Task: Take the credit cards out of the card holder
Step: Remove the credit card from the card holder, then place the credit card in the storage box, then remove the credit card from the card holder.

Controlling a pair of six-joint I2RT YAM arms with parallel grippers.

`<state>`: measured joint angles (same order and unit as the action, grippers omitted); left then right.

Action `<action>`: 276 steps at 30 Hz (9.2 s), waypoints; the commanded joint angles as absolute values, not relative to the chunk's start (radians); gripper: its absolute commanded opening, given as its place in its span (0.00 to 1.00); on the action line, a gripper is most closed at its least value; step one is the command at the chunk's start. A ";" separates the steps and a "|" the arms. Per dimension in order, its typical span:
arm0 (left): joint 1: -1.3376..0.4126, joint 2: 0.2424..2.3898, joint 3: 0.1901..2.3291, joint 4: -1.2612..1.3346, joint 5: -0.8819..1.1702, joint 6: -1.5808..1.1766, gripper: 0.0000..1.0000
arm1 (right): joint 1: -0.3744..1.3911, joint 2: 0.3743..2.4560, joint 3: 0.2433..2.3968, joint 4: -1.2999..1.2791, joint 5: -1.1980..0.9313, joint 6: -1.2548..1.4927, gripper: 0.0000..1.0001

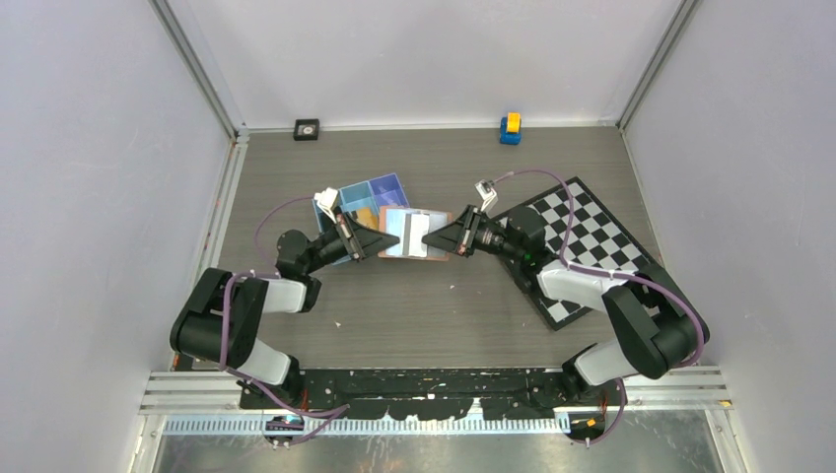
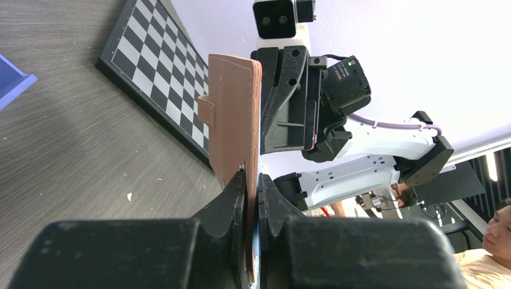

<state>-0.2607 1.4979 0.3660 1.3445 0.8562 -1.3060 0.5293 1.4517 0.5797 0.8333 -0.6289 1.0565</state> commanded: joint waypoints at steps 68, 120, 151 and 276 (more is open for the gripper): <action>-0.155 0.401 0.382 0.088 0.253 -0.799 0.00 | 0.587 2.213 1.964 -0.554 -0.366 0.478 0.19; -0.339 1.092 0.444 1.115 0.622 -1.293 0.00 | 0.584 1.323 0.598 0.934 -0.310 1.027 0.84; -0.337 0.875 0.505 0.287 0.221 -0.925 0.68 | 0.578 1.289 0.628 0.629 -0.140 0.878 0.14; -0.337 1.378 0.532 1.070 0.733 -1.293 0.11 | 0.529 1.585 0.634 1.172 -0.514 1.189 0.06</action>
